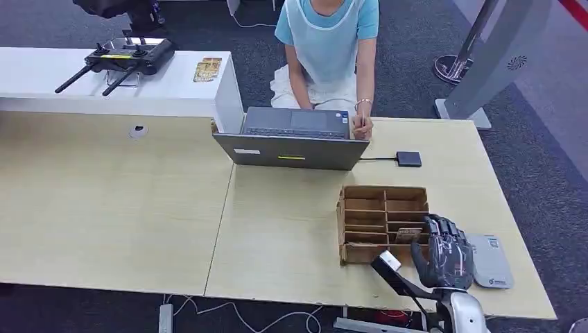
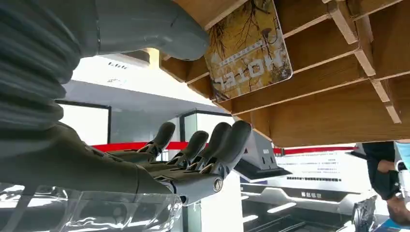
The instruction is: Pass the card to the sensor for recognition and then transmit it.
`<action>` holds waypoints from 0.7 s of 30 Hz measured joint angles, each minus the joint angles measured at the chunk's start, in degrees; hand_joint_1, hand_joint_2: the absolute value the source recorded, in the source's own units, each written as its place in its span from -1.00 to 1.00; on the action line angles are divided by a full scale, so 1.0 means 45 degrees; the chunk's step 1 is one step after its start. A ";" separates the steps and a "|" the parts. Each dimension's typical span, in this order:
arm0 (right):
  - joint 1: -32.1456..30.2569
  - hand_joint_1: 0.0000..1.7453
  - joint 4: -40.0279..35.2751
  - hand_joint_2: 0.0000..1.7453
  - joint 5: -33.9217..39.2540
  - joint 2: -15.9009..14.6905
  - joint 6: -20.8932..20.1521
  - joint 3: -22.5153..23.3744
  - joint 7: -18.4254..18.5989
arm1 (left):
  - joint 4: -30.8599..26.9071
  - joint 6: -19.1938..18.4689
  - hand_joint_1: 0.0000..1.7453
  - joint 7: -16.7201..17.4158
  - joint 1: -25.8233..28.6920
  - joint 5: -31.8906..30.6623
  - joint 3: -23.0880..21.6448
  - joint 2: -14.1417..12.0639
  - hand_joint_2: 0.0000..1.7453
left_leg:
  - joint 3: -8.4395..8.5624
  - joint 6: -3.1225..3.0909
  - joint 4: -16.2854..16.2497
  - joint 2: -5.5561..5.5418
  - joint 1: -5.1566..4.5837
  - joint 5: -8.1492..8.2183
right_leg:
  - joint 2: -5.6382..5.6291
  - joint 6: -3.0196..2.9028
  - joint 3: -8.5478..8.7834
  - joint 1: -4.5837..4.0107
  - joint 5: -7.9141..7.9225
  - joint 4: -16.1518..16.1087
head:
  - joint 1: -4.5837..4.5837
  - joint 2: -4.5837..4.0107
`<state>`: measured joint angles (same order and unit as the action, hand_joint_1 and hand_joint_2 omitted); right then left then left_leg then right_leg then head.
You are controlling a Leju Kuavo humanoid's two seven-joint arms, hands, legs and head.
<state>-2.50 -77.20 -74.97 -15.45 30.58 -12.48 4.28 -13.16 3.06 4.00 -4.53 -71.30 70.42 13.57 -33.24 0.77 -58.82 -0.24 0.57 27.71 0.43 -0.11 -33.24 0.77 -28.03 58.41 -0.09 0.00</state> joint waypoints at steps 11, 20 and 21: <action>0.0025 -0.32 -0.0077 1.00 0.0029 0.0005 0.0083 -0.0048 -0.0063 | 0.0000 0.0000 -1.00 -0.0024 0.0000 0.0010 0.0000 0.0000 -1.00 | 0.0004 0.0000 0.0000 0.0000 0.0000 0.0000 | 0.0000 0.0000 0.0002 0.0000 0.0000 0.0000 | 0.0000 0.0000; -0.0221 -0.32 -0.0971 1.00 0.0321 -0.0204 -0.0301 -0.0044 -0.0253 | 0.0000 0.0000 -1.00 -0.0034 0.0001 0.0053 0.0000 0.0000 -1.00 | 0.0001 0.0001 0.0000 0.0000 0.0000 0.0000 | -0.0007 -0.0001 -0.0006 0.0000 0.0000 0.0001 | 0.0000 0.0005; -0.0232 -0.28 -0.1058 1.00 0.0330 -0.0247 -0.0335 -0.0044 -0.0267 | 0.0000 0.0000 -1.00 -0.0030 0.0000 0.0058 0.0000 0.0000 -1.00 | 0.0001 0.0001 0.0000 0.0002 0.0000 0.0000 | -0.0008 0.0000 -0.0006 0.0000 -0.0001 0.0000 | 0.0000 0.0000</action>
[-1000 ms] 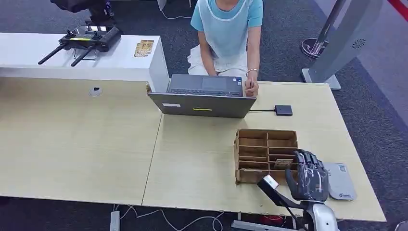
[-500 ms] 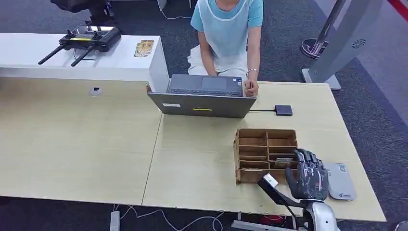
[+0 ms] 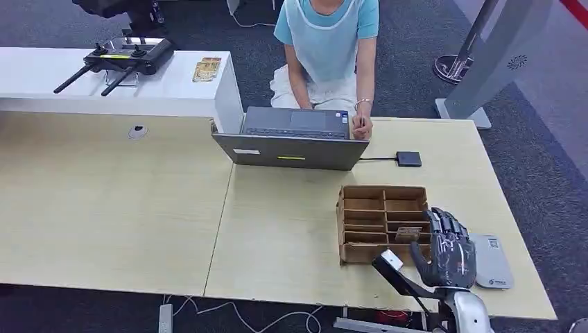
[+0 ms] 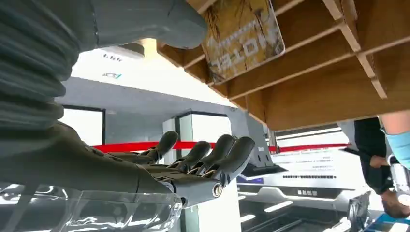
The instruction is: Pass the card to the sensor for recognition and then transmit it.
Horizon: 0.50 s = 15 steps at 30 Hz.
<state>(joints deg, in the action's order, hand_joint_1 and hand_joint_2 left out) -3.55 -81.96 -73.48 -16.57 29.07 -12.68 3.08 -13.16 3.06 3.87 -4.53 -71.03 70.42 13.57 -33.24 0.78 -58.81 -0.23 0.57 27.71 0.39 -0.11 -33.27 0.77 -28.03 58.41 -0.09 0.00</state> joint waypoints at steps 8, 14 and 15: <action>-0.0055 -0.36 -0.0632 1.00 0.0238 -0.0413 -0.0879 -0.0005 -0.0272 | 0.0000 0.0000 -1.00 -0.0004 0.0001 0.0019 0.0000 0.0000 -1.00 | -0.0003 -0.0001 0.0000 -0.0001 0.0000 0.0000 | 0.0002 0.0000 0.0000 0.0001 0.0000 -0.0001 | 0.0000 0.0005; -0.0044 -0.38 -0.0763 1.00 0.0476 -0.0792 -0.1560 -0.0034 -0.0399 | 0.0000 -0.0005 -1.00 0.0000 0.0001 0.0024 0.0000 -0.0005 -1.00 | -0.0004 -0.0001 0.0000 -0.0003 -0.0001 0.0000 | 0.0003 0.0000 0.0001 0.0002 0.0000 0.0000 | -0.0005 0.0005; -0.0043 -0.40 -0.0768 1.00 0.0496 -0.0846 -0.1633 -0.0044 -0.0423 | 0.0000 -0.0005 -1.00 0.0000 0.0002 0.0034 0.0000 -0.0005 -1.00 | -0.0005 -0.0001 0.0000 -0.0003 -0.0001 0.0000 | 0.0003 0.0000 0.0001 0.0001 0.0000 -0.0001 | 0.0000 0.0005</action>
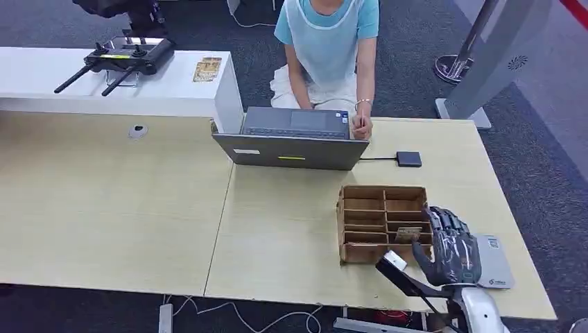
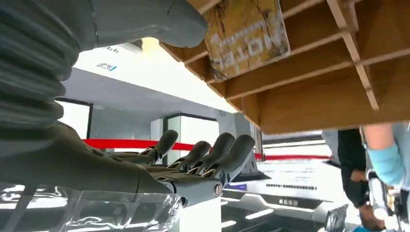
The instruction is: Pass the card to the sensor for recognition and then transmit it.
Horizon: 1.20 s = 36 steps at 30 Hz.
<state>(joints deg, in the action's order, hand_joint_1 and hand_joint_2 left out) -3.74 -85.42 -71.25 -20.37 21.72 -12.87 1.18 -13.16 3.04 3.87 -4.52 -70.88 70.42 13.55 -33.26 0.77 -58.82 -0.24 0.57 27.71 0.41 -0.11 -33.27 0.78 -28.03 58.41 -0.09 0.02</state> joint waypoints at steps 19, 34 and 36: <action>0.0196 -0.46 0.0097 1.00 0.0500 -0.0554 -0.0991 -0.0296 -0.0053 | 0.0000 0.0000 -1.00 -0.0005 -0.0002 0.0063 0.0000 -0.0005 -1.00 | 0.0000 0.0000 0.0000 0.0000 0.0001 0.0000 | 0.0000 0.0000 0.0000 0.0000 0.0000 0.0001 | 0.0000 -0.0005; 0.0601 -0.12 0.0393 1.00 0.0588 -0.0573 -0.1228 -0.0607 -0.0117 | 0.0000 -0.0029 -1.00 -0.0005 0.0000 0.0063 0.0000 -0.0005 -1.00 | -0.0001 0.0000 0.0000 0.0000 0.0001 0.0000 | 0.0000 0.0000 0.0000 -0.0001 0.0000 0.0001 | 0.0000 -0.0005; 0.0606 0.00 0.0413 1.00 0.0588 -0.0573 -0.1233 -0.0660 -0.0121 | 0.0000 -0.0024 -1.00 -0.0005 0.0000 0.0068 0.0000 -0.0005 -1.00 | -0.0002 0.0000 0.0000 0.0000 0.0001 0.0000 | 0.0000 0.0000 0.0000 -0.0001 0.0000 0.0001 | 0.0000 0.0000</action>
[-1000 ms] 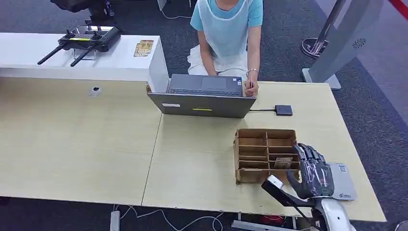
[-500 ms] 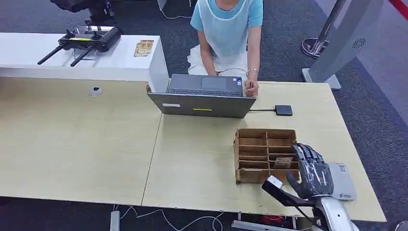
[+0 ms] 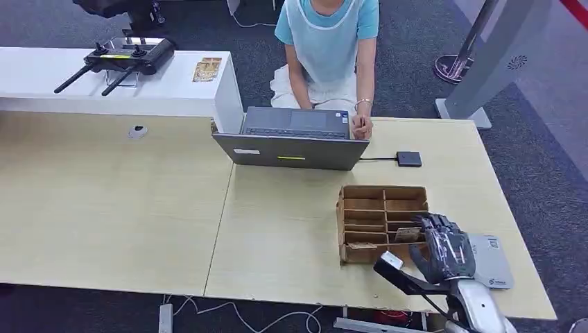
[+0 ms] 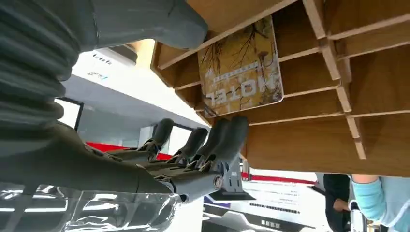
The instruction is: Pass the card to the sensor for recognition and then transmit it.
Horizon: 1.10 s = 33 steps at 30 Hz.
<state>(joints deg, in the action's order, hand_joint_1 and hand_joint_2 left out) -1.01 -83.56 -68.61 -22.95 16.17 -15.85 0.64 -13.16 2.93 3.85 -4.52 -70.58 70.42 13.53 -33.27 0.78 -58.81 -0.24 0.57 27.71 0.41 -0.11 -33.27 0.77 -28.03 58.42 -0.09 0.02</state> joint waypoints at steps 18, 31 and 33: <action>0.0245 0.52 0.0058 1.00 0.0374 -0.0083 -0.0015 -0.0151 -0.0088 | 0.0000 0.0029 -1.00 -0.0092 0.0005 0.0054 0.0000 -0.0010 -1.00 | 0.0004 0.0000 0.0000 0.0001 0.0000 0.0000 | -0.0003 0.0000 0.0002 0.0000 0.0000 0.0000 | 0.0000 -0.0005; 0.0317 0.58 0.0049 1.00 0.1661 -0.0087 -0.0175 -0.0170 -0.0646 | 0.0000 0.0029 -1.00 -0.0141 0.0006 0.0073 0.0000 -0.0015 -1.00 | 0.0003 0.0001 0.0000 0.0000 0.0000 -0.0001 | 0.0000 -0.0001 0.0001 0.0000 0.0001 0.0000 | 0.0000 0.0000; 0.0320 0.60 0.0034 1.00 0.1895 -0.0087 -0.0219 -0.0165 -0.0749 | 0.0000 0.0024 -1.00 -0.0155 0.0005 0.0097 0.0000 -0.0015 -1.00 | 0.0003 0.0000 0.0000 0.0000 0.0000 0.0000 | 0.0000 0.0000 0.0000 -0.0001 0.0001 0.0000 | 0.0000 0.0000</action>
<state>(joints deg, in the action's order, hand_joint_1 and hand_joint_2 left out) 0.43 -83.41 -60.08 -23.34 15.19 -16.59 -2.73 -13.16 3.04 3.15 -4.50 -70.14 70.42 13.46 -33.26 0.78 -58.81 -0.24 0.57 27.71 0.41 -0.11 -33.27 0.77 -28.03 58.42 -0.09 0.02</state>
